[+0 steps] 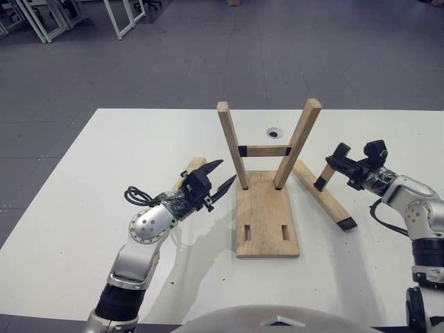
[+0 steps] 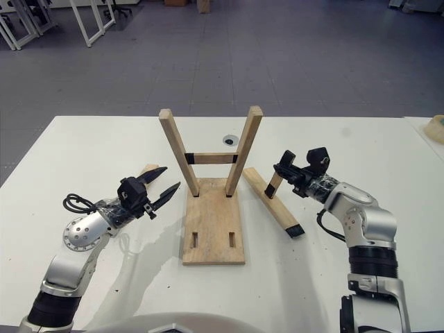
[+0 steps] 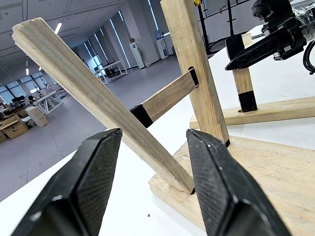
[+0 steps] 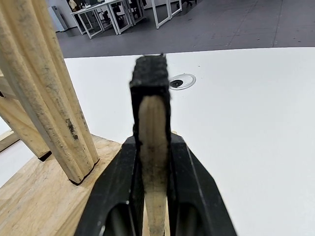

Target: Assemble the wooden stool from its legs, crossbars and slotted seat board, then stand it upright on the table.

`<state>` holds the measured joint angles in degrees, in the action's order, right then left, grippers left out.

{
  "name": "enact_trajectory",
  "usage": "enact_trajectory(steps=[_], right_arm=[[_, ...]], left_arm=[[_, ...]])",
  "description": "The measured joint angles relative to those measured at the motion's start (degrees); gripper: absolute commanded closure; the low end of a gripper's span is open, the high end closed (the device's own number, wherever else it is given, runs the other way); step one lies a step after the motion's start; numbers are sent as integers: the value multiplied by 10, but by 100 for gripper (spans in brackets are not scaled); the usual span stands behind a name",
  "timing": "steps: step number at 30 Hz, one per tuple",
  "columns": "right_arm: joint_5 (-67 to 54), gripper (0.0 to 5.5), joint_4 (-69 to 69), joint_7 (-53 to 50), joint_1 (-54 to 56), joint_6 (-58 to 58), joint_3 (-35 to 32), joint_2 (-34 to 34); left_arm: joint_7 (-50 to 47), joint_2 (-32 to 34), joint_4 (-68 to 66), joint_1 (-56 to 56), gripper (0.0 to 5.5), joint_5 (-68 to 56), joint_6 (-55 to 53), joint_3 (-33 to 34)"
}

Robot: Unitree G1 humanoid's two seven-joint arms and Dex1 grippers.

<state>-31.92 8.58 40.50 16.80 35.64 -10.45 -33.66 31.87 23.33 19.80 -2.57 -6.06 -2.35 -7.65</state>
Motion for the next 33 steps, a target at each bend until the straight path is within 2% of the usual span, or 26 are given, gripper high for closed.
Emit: enact_trajectory(steps=[7,10,15,21,27,28,33], right_arm=[[9,510,-2,-10,-4,-9,0,11],[39,510,-21,-64,-8,-23,9,34],[126,510,-133,-166,-76,-62,58,68],[86,510,-161,-192,-51,56,17,71],[110,510,-166,-209,-52,40,20,74],[116,472,-171,-214,-59,30,21,78],[114,386,-211,-222,-78,21,9,87]], left_arm=[[-1,-2,-3,-1,310,0,0,0],[-1,-2,-6,-1,310,0,0,0],[-6,-4,-8,-1,310,1,0,0],[-10,-5,-8,-3,310,1,-1,0],[-13,-6,-8,-4,310,2,0,0],[-14,-7,-8,-4,310,2,0,0],[-14,-7,-8,-5,310,2,0,0]])
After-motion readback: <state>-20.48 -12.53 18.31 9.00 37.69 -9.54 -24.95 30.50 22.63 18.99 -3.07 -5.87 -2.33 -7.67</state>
